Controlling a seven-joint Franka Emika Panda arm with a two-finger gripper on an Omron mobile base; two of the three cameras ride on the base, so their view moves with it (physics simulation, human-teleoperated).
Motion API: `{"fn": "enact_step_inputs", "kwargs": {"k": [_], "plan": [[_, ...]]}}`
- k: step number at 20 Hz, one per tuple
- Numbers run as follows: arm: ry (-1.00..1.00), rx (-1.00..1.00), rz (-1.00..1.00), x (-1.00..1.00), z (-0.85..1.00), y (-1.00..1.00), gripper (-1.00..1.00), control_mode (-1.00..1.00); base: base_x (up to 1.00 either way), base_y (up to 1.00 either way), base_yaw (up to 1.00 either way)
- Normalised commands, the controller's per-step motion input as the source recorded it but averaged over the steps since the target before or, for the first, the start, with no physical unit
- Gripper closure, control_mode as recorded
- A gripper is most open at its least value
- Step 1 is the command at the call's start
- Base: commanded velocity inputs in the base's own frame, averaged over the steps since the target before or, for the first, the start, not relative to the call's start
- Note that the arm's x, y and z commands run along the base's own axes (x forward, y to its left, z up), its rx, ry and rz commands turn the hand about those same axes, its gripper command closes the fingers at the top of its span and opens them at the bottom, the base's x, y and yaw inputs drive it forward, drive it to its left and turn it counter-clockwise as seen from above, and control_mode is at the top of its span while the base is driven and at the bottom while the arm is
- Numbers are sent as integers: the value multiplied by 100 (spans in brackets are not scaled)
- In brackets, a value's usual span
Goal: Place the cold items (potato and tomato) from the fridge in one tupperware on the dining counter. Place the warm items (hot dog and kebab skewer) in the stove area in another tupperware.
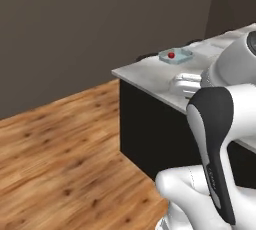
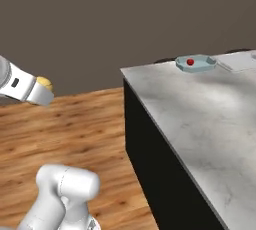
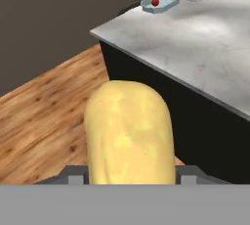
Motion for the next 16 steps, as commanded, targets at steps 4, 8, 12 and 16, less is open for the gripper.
{"fn": "enact_step_inputs", "kwargs": {"k": [4, 8, 12, 16], "plan": [[0, 0, 0, 0, 0, 0, 100, 100, 100, 53, 0], [0, 0, 0, 0, 0, 0, 100, 100, 100, 62, -6], [0, 0, 0, 0, 0, 0, 100, 100, 100, 74, -27], [0, 0, 0, 0, 0, 0, 100, 100, 100, 75, -33]]}}
